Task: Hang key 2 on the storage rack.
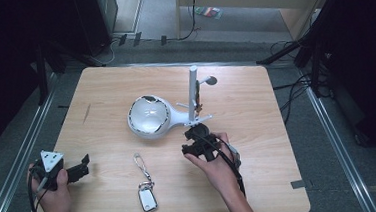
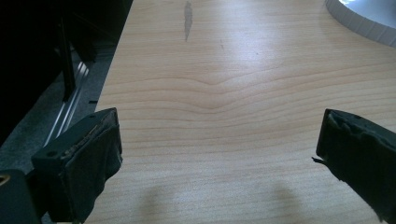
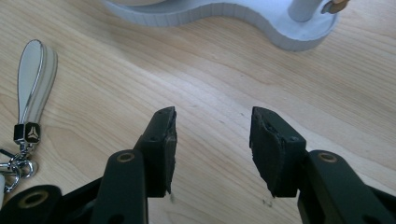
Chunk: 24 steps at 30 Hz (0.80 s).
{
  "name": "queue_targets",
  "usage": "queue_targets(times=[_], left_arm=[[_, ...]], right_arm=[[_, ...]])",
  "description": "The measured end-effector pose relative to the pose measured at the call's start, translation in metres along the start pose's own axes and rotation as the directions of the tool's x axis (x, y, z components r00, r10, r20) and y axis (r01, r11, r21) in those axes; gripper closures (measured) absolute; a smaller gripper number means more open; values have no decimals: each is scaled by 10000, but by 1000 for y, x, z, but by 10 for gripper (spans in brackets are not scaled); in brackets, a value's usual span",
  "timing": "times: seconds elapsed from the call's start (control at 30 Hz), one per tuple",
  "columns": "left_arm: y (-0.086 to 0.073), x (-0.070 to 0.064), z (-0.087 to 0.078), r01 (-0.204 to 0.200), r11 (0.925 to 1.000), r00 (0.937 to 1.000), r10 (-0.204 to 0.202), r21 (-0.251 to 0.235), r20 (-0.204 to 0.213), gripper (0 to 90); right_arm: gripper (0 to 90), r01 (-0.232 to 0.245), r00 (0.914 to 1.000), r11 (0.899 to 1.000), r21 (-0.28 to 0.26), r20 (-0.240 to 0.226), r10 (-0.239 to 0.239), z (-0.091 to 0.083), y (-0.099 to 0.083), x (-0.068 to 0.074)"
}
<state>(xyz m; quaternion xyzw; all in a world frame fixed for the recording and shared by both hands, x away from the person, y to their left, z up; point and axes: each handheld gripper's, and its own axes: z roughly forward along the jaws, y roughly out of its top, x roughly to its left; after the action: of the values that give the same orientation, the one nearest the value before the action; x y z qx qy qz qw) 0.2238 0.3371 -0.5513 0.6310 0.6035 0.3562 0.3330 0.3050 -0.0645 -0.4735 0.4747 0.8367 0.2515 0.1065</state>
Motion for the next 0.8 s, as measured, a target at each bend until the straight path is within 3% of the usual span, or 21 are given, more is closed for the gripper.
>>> queue_targets(times=[0.3, 0.57, 0.8], left_arm=[[0, 0, 0, 17, 10000, 10000, -17, -5, 0, 3], [-1, 0, -2, -10, 9998, 10000, 11, -175, 35, 3], [-2, -1, -4, -6, 9988, 10000, 2, -482, -82, 3]], right_arm=[[557, -121, 9992, 9994, 319, -367, 132, 5, 2, 15], [555, 191, 9983, 9950, 981, -567, -136, 12, 4, 35], [557, 757, 9932, 9859, 1490, -985, -614, 21, 4, 56]])
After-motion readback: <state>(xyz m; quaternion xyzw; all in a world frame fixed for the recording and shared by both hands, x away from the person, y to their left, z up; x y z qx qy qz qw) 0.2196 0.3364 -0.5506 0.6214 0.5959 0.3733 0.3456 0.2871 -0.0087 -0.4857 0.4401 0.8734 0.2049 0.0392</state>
